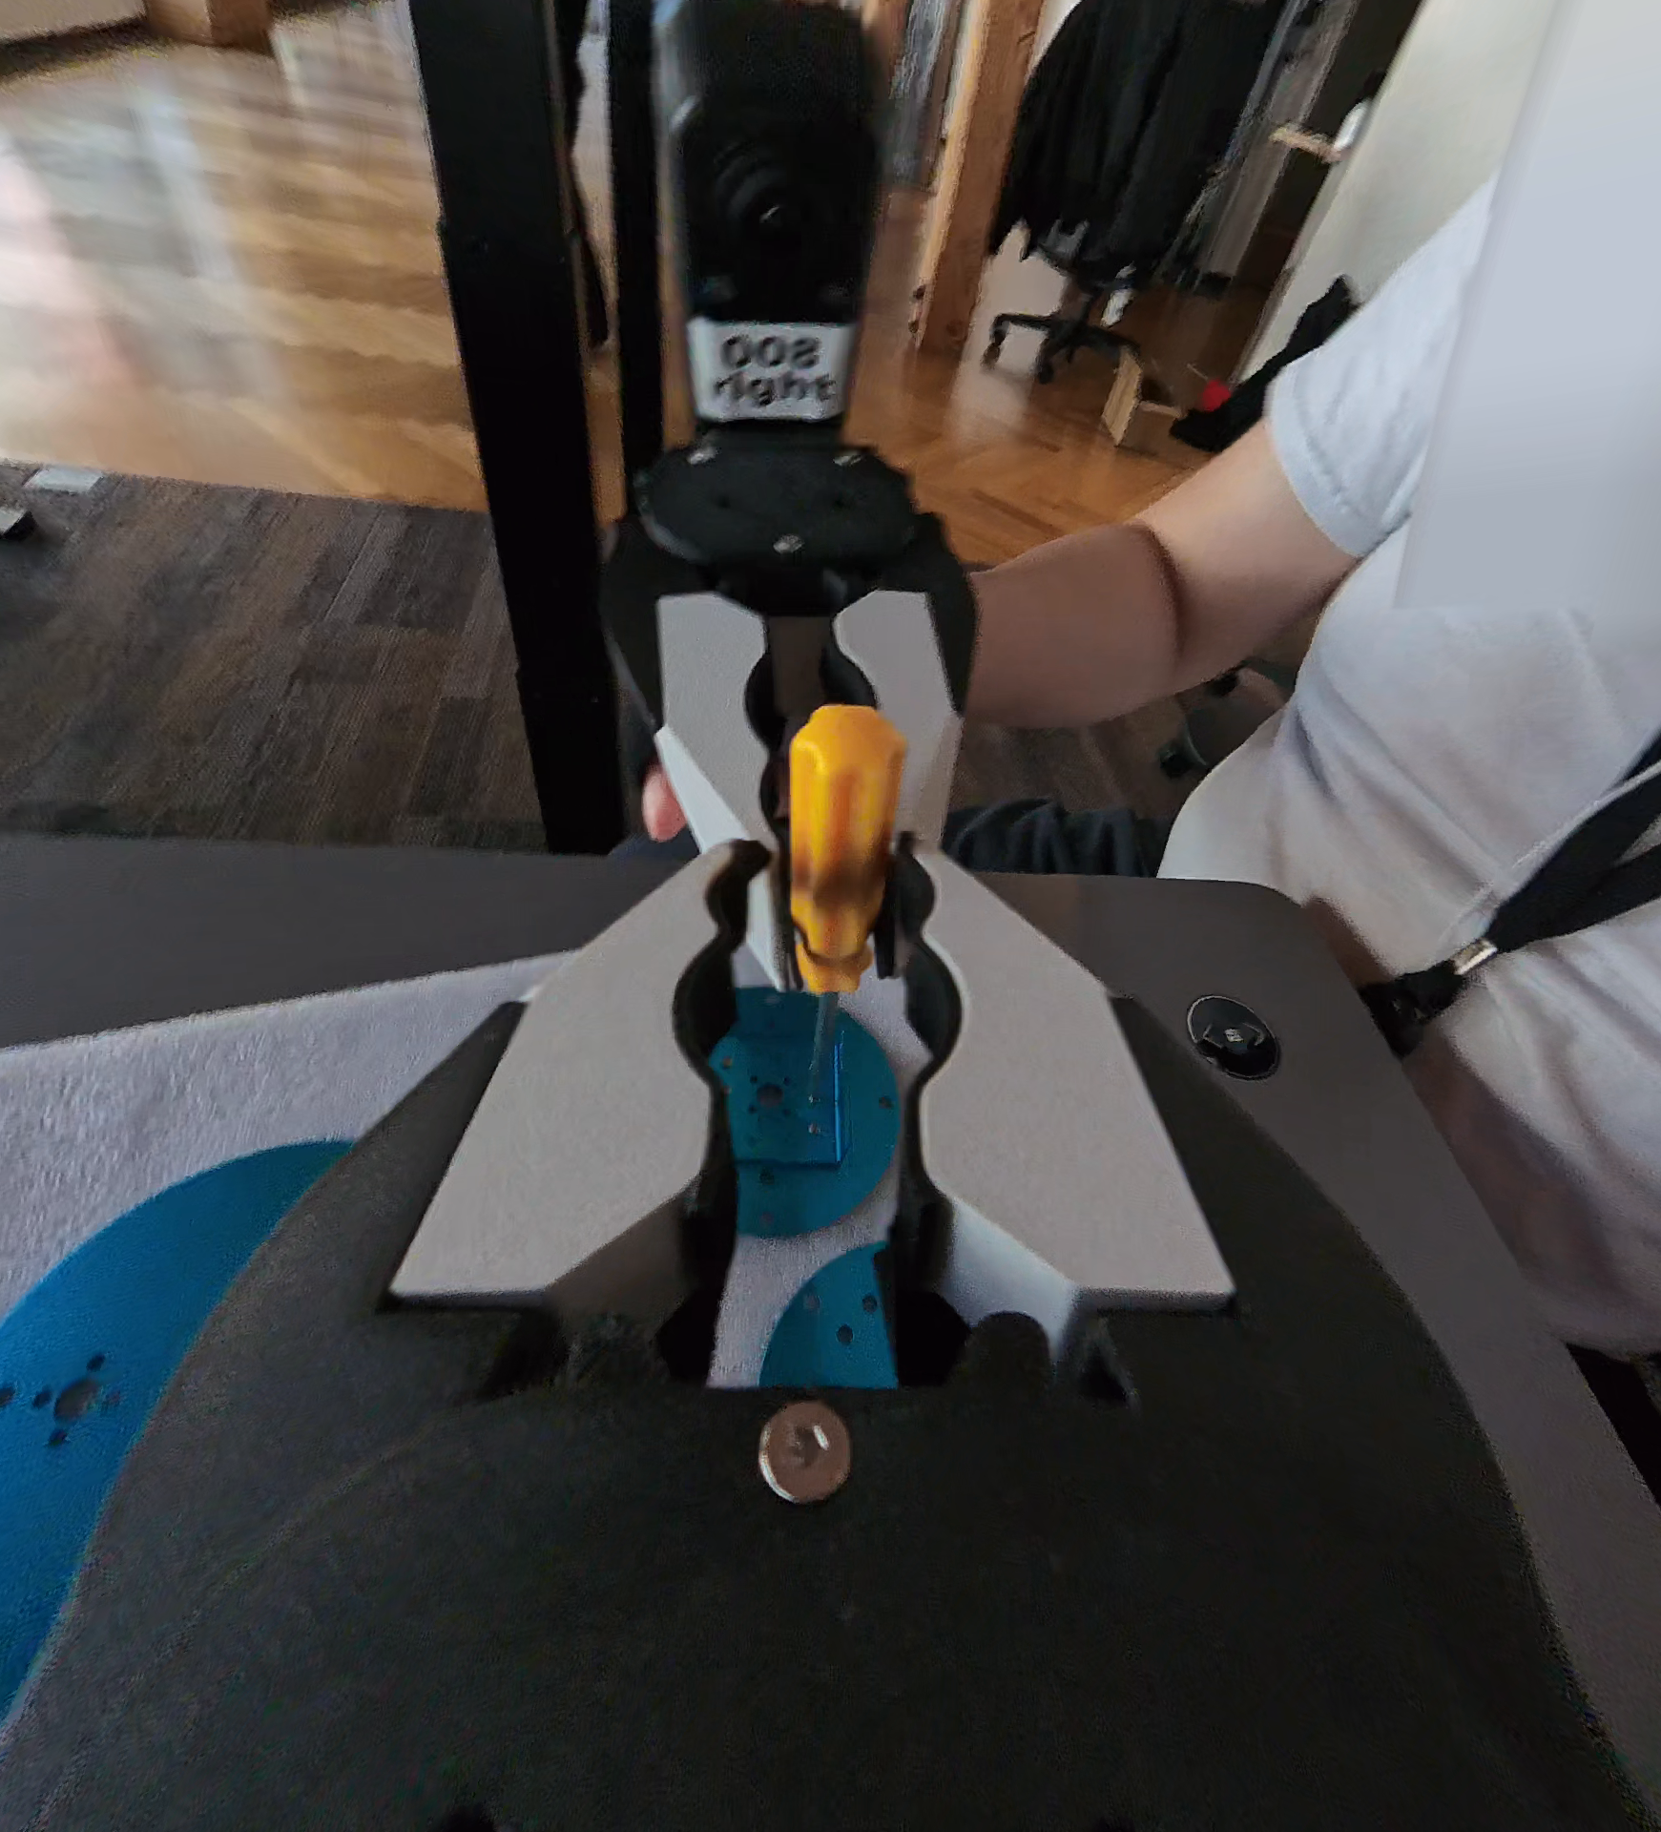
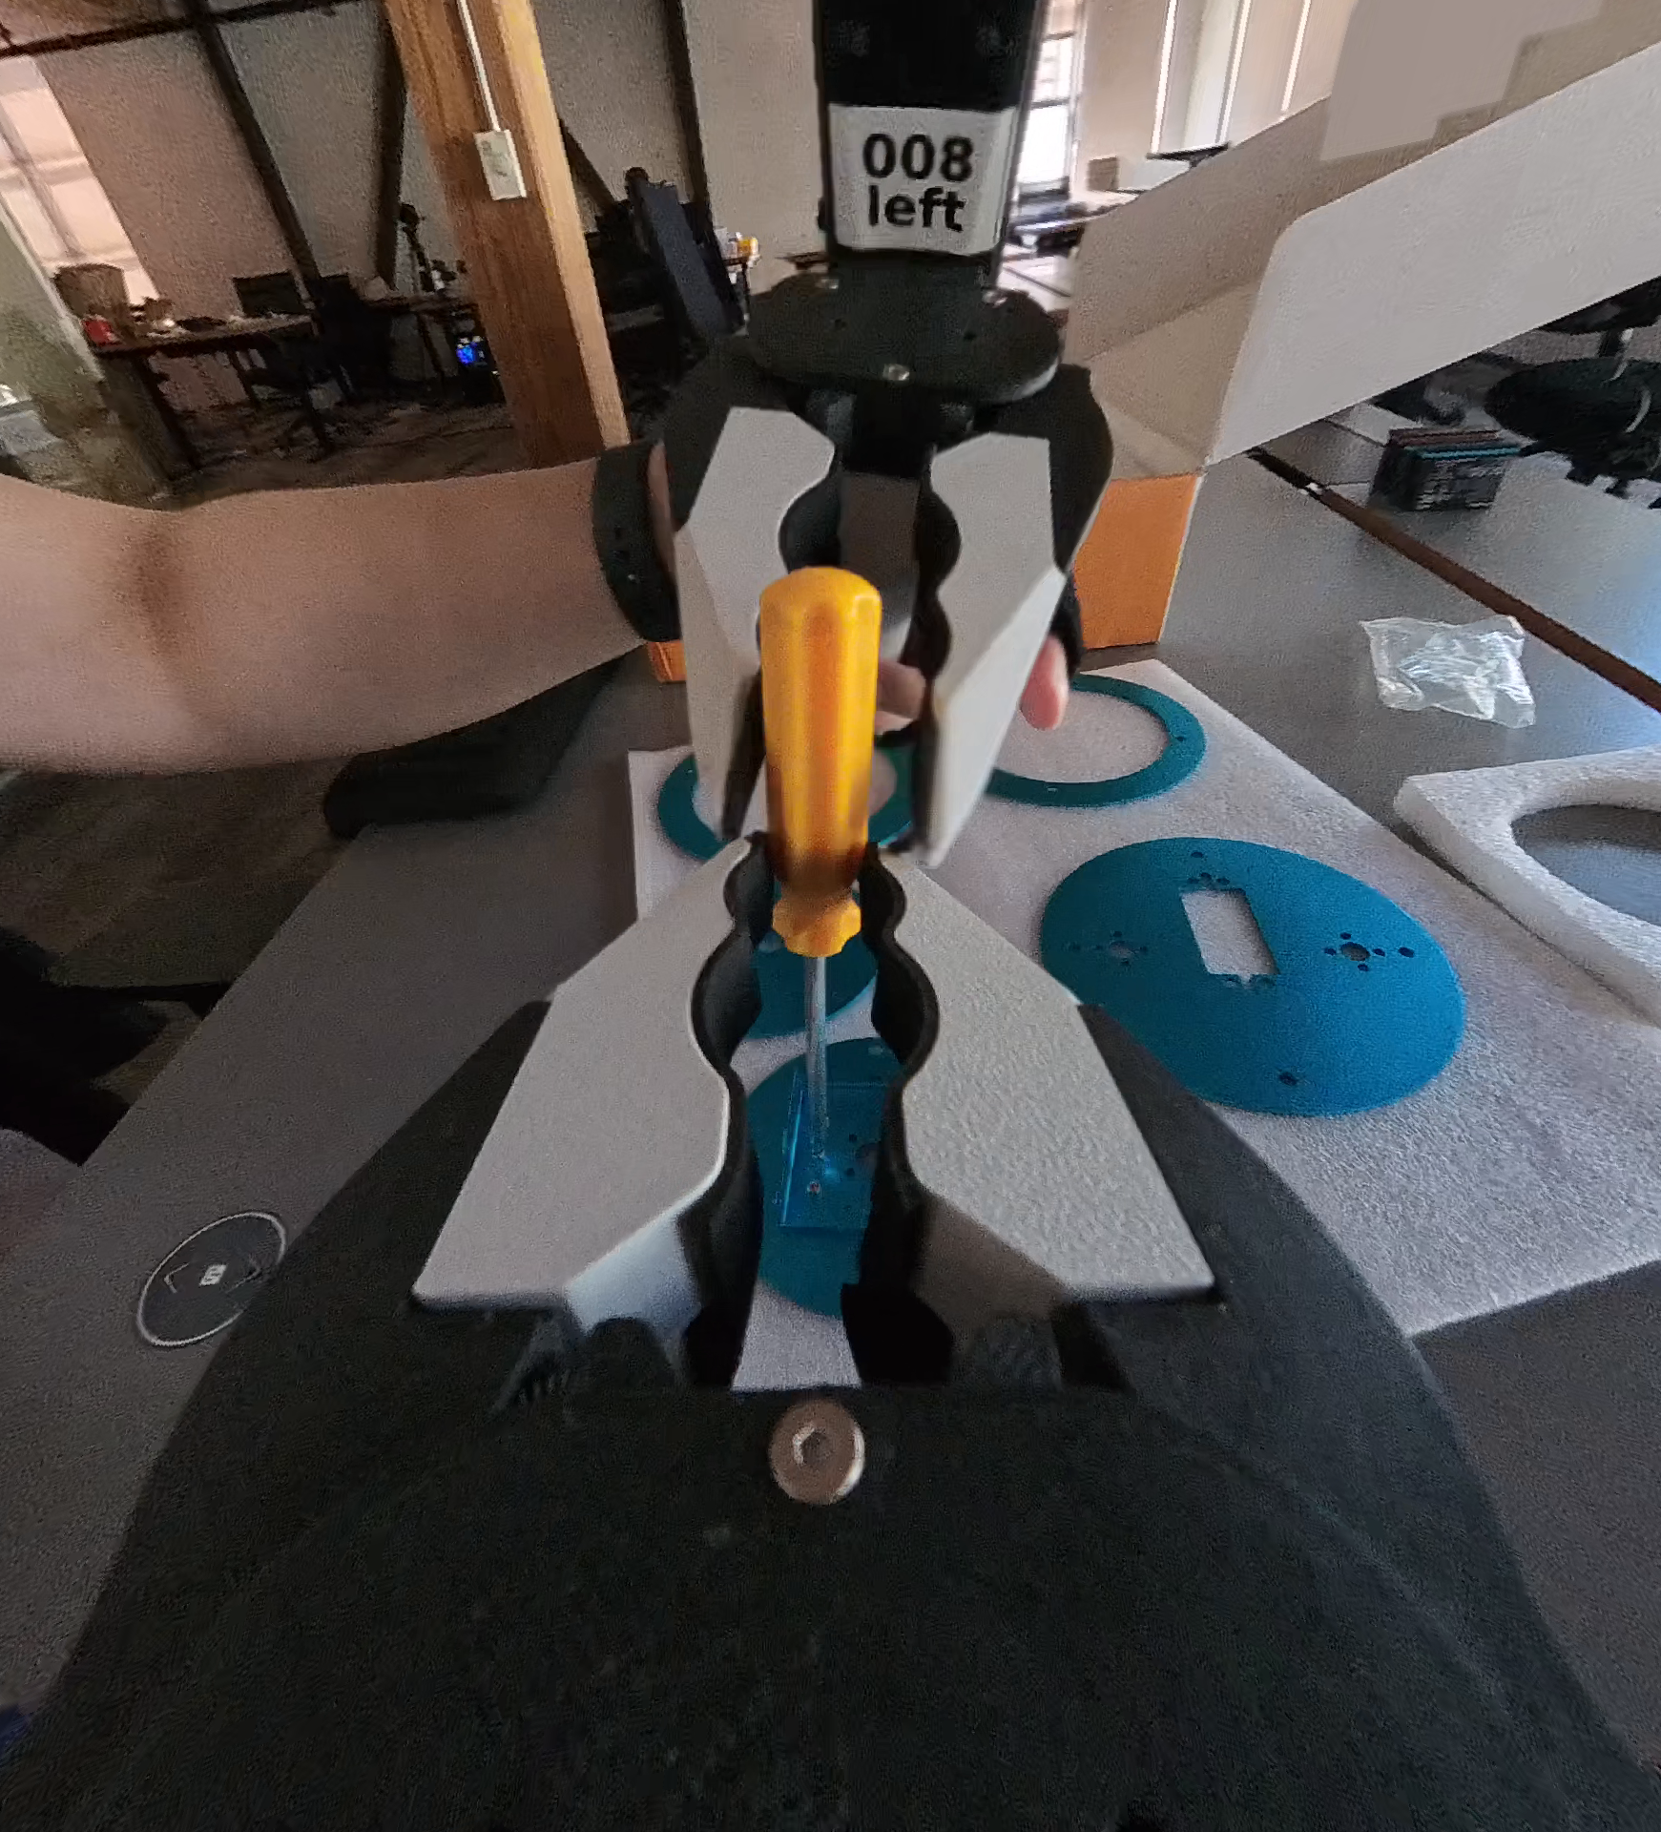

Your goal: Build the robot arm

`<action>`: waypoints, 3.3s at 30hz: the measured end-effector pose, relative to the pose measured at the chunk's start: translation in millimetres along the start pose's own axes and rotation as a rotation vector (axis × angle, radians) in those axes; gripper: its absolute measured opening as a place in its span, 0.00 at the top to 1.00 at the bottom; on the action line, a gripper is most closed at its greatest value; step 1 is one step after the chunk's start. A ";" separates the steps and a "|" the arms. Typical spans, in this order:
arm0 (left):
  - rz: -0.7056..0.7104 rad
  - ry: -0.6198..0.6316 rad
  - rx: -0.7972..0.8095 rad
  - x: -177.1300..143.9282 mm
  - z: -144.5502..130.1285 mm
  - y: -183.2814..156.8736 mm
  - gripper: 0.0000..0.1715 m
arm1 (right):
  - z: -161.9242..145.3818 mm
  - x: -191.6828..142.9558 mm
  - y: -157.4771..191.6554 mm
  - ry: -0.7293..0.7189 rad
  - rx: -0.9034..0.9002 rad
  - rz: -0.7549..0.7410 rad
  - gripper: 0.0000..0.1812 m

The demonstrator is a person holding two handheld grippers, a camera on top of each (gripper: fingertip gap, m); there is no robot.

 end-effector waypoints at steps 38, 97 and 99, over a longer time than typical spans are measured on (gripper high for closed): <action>0.363 -0.011 -0.040 6.2 11.6 -21.6 0.80 | -6.1 6.2 27.9 -0.002 -0.087 -0.432 0.92; 0.364 0.020 0.002 2.0 21.2 -33.6 0.90 | -8.2 17.4 24.7 -0.024 -0.019 -0.395 0.90; 0.284 0.048 0.049 1.7 22.8 -32.3 0.91 | -6.3 16.0 21.6 0.011 -0.042 -0.289 0.90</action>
Point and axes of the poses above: each gripper's, where its closed fingertips meet, x out along the fingers, z out of its top, y = z × x across the jaws, the point moved 9 cm from there along -x, back along the fingers, and after that the axes turned 12 degrees about y, right-handed, at the moved point
